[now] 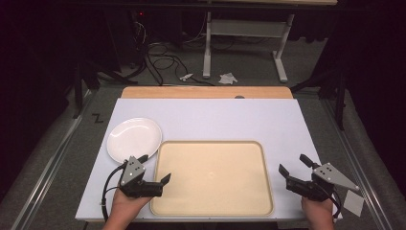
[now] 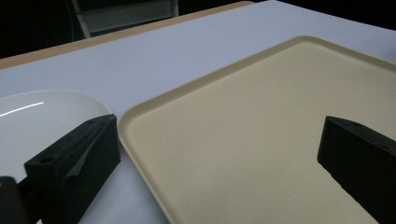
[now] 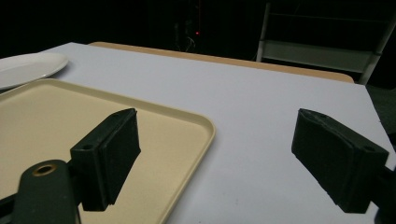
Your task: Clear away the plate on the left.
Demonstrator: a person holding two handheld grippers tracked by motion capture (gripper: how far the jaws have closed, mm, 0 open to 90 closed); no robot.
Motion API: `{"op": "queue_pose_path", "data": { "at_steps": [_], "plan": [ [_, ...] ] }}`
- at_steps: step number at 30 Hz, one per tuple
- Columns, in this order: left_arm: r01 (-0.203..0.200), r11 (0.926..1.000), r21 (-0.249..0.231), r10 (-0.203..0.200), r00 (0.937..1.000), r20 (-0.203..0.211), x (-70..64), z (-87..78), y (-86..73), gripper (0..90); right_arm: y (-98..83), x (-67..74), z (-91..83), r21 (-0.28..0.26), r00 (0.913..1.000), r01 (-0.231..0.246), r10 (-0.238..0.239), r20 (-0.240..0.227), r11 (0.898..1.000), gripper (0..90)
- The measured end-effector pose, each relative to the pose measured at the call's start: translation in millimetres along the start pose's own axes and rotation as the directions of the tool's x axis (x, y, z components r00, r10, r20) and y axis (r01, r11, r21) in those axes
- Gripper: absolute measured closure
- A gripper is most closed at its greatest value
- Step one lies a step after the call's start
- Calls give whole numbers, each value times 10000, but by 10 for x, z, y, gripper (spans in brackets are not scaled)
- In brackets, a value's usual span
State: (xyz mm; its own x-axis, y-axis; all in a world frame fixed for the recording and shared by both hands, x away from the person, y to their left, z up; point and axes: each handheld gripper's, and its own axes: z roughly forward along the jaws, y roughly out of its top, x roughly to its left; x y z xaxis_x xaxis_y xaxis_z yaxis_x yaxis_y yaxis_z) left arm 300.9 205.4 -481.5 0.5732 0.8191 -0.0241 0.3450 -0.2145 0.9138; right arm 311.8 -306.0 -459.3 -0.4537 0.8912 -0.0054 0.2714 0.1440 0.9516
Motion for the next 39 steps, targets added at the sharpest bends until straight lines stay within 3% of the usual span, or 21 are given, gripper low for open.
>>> {"op": "queue_pose_path", "data": {
  "at_steps": [8,23,31,39],
  "plan": [
    [236,9995,-202,-243,9991,-344,96,-77,-12,1,8,10,0,7,10000,63,-63,-26,10000,162],
    [790,9963,-335,-821,9911,-1045,332,-186,-93,8,16,17,-10,-69,10000,67,-67,-9,10000,162],
    [1029,9940,-380,-1075,9824,-1529,472,-266,-137,9,15,7,0,-75,10000,87,-87,-33,9999,162],
    [1040,9936,-431,-1106,9734,-2009,624,-471,-212,37,1,9,25,-7,9999,60,-60,-110,10000,162]
  ]
}}
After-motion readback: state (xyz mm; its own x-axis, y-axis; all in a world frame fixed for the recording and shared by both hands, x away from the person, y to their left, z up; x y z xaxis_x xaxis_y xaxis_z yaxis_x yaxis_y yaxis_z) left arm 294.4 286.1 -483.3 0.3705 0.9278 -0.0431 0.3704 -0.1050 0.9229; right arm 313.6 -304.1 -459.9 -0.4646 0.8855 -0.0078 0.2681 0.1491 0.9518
